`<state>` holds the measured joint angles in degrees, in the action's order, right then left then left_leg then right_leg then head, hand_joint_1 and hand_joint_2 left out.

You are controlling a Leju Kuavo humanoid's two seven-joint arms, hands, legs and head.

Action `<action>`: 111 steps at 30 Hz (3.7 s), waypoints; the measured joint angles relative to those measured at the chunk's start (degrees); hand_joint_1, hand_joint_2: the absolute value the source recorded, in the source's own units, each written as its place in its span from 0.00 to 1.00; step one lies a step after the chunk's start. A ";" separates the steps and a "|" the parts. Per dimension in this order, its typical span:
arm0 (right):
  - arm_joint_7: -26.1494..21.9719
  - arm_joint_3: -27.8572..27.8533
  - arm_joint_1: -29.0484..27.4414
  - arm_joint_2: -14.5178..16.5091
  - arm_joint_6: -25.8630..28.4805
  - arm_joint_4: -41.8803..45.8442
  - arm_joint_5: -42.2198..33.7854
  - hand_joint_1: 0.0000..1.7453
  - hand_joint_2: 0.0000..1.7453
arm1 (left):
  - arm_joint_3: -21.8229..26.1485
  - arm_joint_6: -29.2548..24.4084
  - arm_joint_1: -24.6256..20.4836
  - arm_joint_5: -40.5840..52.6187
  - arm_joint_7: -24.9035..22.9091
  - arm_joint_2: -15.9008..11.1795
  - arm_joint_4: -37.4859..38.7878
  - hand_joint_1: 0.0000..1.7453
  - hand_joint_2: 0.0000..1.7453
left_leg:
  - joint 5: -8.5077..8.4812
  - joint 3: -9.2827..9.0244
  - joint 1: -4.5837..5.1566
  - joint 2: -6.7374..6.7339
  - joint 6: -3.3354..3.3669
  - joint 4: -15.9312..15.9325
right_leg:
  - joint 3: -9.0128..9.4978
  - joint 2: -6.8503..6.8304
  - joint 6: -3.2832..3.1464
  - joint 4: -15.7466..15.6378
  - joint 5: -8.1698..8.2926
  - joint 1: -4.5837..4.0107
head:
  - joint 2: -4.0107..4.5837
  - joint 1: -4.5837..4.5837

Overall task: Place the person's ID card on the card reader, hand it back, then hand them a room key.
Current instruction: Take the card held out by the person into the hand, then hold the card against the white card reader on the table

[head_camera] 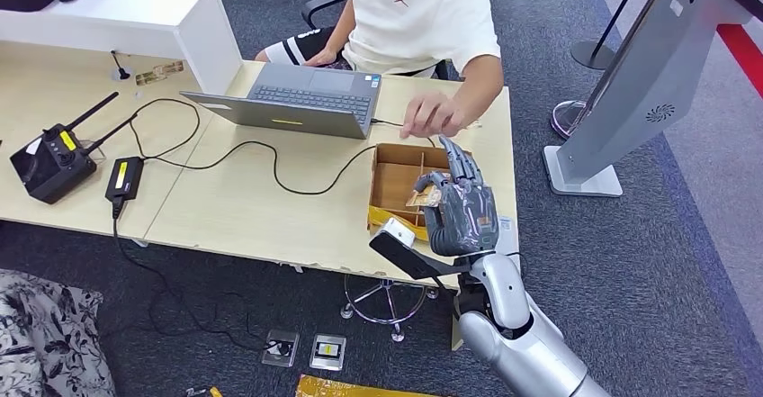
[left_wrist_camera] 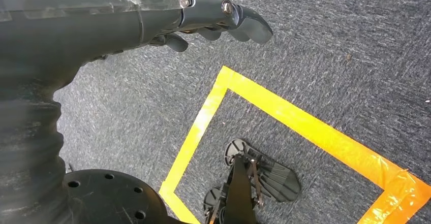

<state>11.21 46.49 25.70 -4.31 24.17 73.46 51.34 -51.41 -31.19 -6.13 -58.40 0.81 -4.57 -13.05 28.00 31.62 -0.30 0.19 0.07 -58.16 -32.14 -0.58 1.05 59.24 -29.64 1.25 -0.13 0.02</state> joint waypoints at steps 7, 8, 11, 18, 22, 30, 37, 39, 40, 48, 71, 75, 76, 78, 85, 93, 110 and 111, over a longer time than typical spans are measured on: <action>0.14 0.03 -0.02 -0.03 0.87 -0.19 -0.14 1.00 1.00 | -0.02 -0.15 0.00 -0.48 -0.01 -0.01 0.00 0.00 1.00 | 0.00 0.00 0.00 0.00 0.00 0.00 | 0.00 0.00 0.00 0.00 0.00 0.00 | 0.00 0.00; 0.30 0.02 -0.03 -0.04 1.29 -0.32 -0.15 1.00 1.00 | -0.02 -0.22 0.00 -0.57 -0.02 -0.02 0.00 0.00 1.00 | 0.00 0.00 0.00 0.00 0.00 0.00 | -0.01 0.00 0.00 -0.01 0.00 0.00 | 0.00 0.00; 1.10 -0.24 -0.23 -0.16 2.73 -0.84 -0.10 1.00 1.00 | -0.02 -0.39 0.00 -0.68 -0.11 -0.04 0.00 0.00 1.00 | 0.00 -0.01 0.00 -0.01 0.00 0.00 | -0.01 0.01 0.00 -0.02 0.00 0.00 | 0.00 -0.01; 3.03 -2.76 -2.17 -1.40 8.06 -2.21 -2.25 1.00 1.00 | -0.03 -0.66 0.02 -1.00 -0.27 -0.09 0.02 0.00 1.00 | 0.00 -0.01 0.00 -0.01 0.00 -0.01 | -0.01 0.01 0.01 -0.04 0.01 0.00 | 0.00 -0.01; 2.79 -5.45 -3.69 -2.27 12.13 -3.13 -6.13 1.00 1.00 | -0.04 -0.76 0.02 -1.10 -0.37 -0.12 0.07 0.00 1.00 | 0.01 -0.01 0.00 -0.01 0.01 -0.01 | -0.01 0.01 0.01 -0.06 0.01 0.00 | 0.00 -0.01; 0.21 -10.92 -6.25 -3.33 14.19 -5.36 -11.67 1.00 1.00 | -0.43 -1.16 0.02 -1.39 -0.37 -0.60 0.26 0.00 1.00 | 0.02 -0.01 0.00 -0.01 0.03 -0.01 | -0.01 0.05 0.03 -0.07 0.02 0.00 | 0.00 0.00; -2.00 -12.64 -6.67 -3.38 13.87 -8.51 -14.77 1.00 1.00 | -0.95 -1.17 -0.01 -1.42 -0.70 -0.89 0.32 0.00 1.00 | 0.02 -0.01 0.00 -0.03 0.03 -0.01 | 0.00 0.09 0.05 -0.07 0.03 0.00 | 0.00 0.00; -2.77 -12.64 -6.66 -3.31 13.77 -9.84 -15.52 1.00 1.00 | -1.14 -1.16 -0.02 -1.43 -0.74 -0.96 0.33 0.00 1.00 | 0.02 0.00 0.00 -0.03 0.03 -0.01 | 0.00 0.08 0.05 -0.06 0.03 0.00 | 0.00 0.00; -3.19 -12.59 -6.63 -3.17 13.61 -10.55 -15.78 1.00 1.00 | -1.22 -1.16 -0.02 -1.49 -0.74 -0.98 0.33 0.00 1.00 | 0.02 0.01 0.00 -0.02 0.03 -0.01 | 0.01 0.07 0.05 -0.06 0.03 0.00 | 0.00 -0.01; -7.42 -11.27 -5.25 0.90 11.22 -19.21 -17.97 1.00 1.00 | -1.47 -1.21 -0.18 -2.36 -0.82 -1.03 0.33 0.00 1.00 | 0.02 0.02 -0.01 -0.02 0.03 0.00 | 0.00 0.04 0.05 -0.05 0.03 -0.01 | 0.00 0.01; -10.01 -10.74 -0.49 5.63 14.19 -34.23 -21.92 1.00 1.00 | -1.90 -1.40 -0.23 -3.51 -1.92 -1.45 0.33 0.00 1.00 | -0.22 -0.30 -0.02 -0.36 0.15 0.00 | 0.19 0.44 0.22 -0.20 0.54 -0.02 | 0.00 -0.01; -10.34 -11.69 -0.53 5.53 14.23 -34.05 -20.07 1.00 1.00 | -1.90 -1.40 -0.22 -3.62 -1.92 -1.51 0.34 0.00 1.00 | -0.30 -0.25 -0.01 -0.35 0.23 0.00 | 0.19 0.46 0.28 -0.25 0.60 -0.01 | 0.00 -0.01; -10.34 -11.82 -0.54 5.53 14.23 -34.00 -19.96 1.00 1.00 | -1.90 -1.40 -0.22 -3.62 -1.92 -1.51 0.34 0.00 1.00 | -0.30 -0.25 -0.01 -0.35 0.23 0.00 | 0.20 0.46 0.28 -0.25 0.61 -0.01 | 0.00 -0.01; -10.34 -12.05 -0.60 5.54 14.23 -33.88 -19.84 1.00 1.00 | -1.90 -1.40 -0.22 -3.63 -1.92 -1.51 0.33 0.00 1.00 | -0.31 -0.23 -0.01 -0.35 0.24 0.00 | 0.20 0.46 0.30 -0.27 0.62 -0.01 | 0.00 -0.01; -10.36 -13.04 -0.79 5.54 14.23 -33.68 -19.28 1.00 1.00 | -2.40 -1.40 -0.22 -3.65 -1.92 -1.51 0.34 0.00 1.00 | -0.32 -0.18 -0.01 -0.35 0.26 -0.01 | 0.20 0.45 0.35 -0.37 0.65 -0.01 | 0.00 -0.01; -10.55 -15.85 -1.94 4.86 14.28 -31.14 -17.90 1.00 1.00 | -2.70 -1.51 -0.20 -4.03 -1.92 -1.52 0.35 0.00 1.00 | -0.34 -0.02 0.00 -0.31 0.31 -0.01 | 0.14 0.39 0.37 -0.43 0.67 0.00 | 0.00 -0.02; -14.14 -23.86 -4.85 2.87 14.29 -23.13 -18.25 1.00 1.00 | -2.84 -1.62 -0.18 -4.70 -1.86 -1.66 0.37 0.00 1.00 | -0.32 0.17 0.00 -0.31 0.32 -0.01 | -0.04 0.40 0.42 -0.50 0.70 0.00 | 0.00 -0.01; -14.63 -24.69 -5.16 2.87 14.29 -22.59 -18.12 1.00 1.00 | -2.85 -1.62 -0.17 -4.74 -1.86 -1.66 0.37 0.00 1.00 | -0.33 0.18 0.00 -0.31 0.32 -0.01 | -0.04 0.40 0.42 -0.51 0.70 0.00 | 0.00 -0.01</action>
<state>-3.42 21.80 20.54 -1.43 38.47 50.87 33.22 -54.26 -32.81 -6.30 -63.13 -1.05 -6.23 -12.68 27.67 31.80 -0.30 -0.13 0.39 -58.17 -32.17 -0.18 1.47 58.73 -28.94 1.25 -0.13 0.01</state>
